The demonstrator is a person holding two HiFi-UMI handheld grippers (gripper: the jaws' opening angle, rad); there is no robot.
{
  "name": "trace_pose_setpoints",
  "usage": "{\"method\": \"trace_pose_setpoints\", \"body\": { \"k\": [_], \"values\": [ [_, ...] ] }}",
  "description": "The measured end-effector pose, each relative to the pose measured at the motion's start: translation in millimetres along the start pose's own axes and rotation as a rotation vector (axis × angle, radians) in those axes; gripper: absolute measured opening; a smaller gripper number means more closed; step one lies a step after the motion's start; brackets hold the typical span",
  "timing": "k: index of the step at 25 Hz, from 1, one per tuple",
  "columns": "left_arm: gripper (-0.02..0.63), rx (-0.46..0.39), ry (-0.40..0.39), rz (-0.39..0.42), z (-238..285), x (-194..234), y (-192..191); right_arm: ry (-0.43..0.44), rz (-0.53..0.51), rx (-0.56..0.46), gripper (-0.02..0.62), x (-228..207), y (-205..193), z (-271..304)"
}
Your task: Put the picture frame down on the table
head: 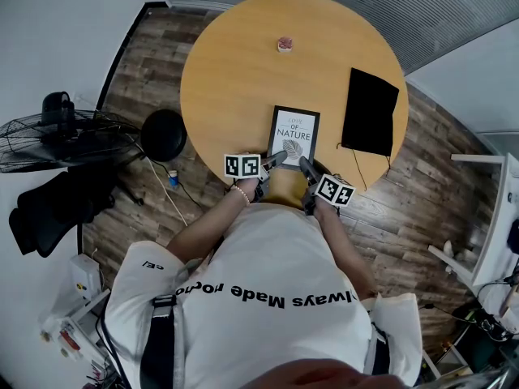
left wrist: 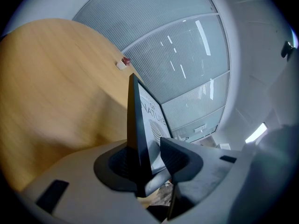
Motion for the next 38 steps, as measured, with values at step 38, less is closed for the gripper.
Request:
{"method": "trace_pose_setpoints", "body": {
  "k": [38],
  "values": [
    [0.164,0.083,0.079,0.003,28.4,35.7,-5.6,-0.102,0.023,0.064,0.166,-36.4,-14.0,27.7]
  ]
}}
Point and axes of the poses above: the fingertips, and each gripper's own axes: z forward along the fingers, x to its left, y out of its top, the point moved 9 cm from there along -z, backward along the fingers, and after that the axes turned 3 degrees about y, right-handed, at the moved point
